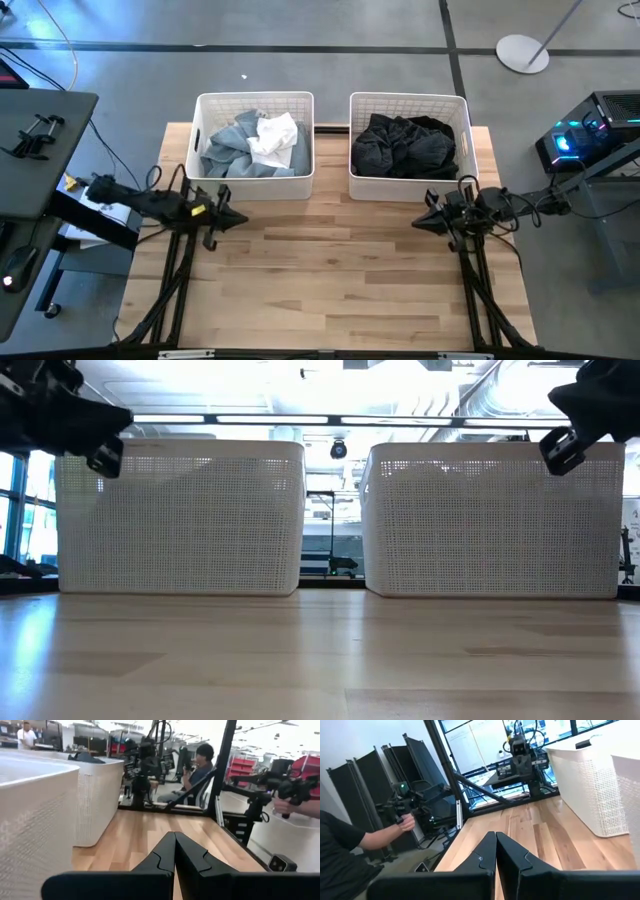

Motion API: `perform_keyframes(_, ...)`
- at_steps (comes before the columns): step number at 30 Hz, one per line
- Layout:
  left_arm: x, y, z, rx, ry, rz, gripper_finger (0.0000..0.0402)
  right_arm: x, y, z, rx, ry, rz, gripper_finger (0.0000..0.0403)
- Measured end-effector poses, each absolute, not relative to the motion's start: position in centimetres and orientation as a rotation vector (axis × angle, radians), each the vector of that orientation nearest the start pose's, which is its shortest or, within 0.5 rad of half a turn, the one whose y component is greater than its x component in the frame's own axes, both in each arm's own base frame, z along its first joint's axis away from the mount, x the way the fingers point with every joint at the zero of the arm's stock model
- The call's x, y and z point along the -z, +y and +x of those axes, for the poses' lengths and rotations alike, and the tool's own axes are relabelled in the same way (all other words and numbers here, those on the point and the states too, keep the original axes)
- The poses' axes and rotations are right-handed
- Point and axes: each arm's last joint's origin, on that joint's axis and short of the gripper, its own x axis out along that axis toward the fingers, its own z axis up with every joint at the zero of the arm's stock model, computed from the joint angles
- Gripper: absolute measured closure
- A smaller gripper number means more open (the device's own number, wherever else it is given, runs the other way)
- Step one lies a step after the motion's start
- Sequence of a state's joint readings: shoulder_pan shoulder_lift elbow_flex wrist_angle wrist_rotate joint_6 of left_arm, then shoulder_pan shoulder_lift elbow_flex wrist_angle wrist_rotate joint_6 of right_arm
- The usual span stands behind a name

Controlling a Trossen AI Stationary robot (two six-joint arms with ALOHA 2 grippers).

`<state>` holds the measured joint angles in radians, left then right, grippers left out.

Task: Sort clothes
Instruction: Return to Home Position

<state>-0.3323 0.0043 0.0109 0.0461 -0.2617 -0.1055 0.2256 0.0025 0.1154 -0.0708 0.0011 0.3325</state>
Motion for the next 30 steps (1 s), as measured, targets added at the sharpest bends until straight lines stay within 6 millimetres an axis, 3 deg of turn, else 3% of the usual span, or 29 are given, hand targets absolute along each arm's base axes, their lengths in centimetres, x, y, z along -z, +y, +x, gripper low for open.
perform_keyframes(13, -17.1, -1.4, 9.7, 0.084, -0.038, -0.138, 0.0401, -19.0, 2.0, 8.8, -0.216, 0.034, 0.25, 0.0403)
perform_keyframes(17, -16.8, -1.3, 9.7, 0.076, -0.014, -0.155, 0.0401, -16.8, 2.2, 9.5, -0.224, 0.007, 0.276, 0.0403)
perform_keyframes(20, -16.9, -1.2, 9.7, 0.073, -0.016, -0.156, 0.0401, -16.7, 2.2, 9.7, -0.237, 0.022, 0.255, 0.0403)
perform_keyframes(27, -16.8, -1.2, 9.7, 0.06, -0.016, -0.098, 0.0401, -16.8, 1.1, 9.8, -0.009, -0.018, 0.1, 0.0403)
perform_keyframes(30, -16.8, -1.2, 9.7, 0.056, -0.018, -0.036, 0.0402, -16.8, 0.6, 9.9, 0.013, -0.015, 0.076, 0.0403)
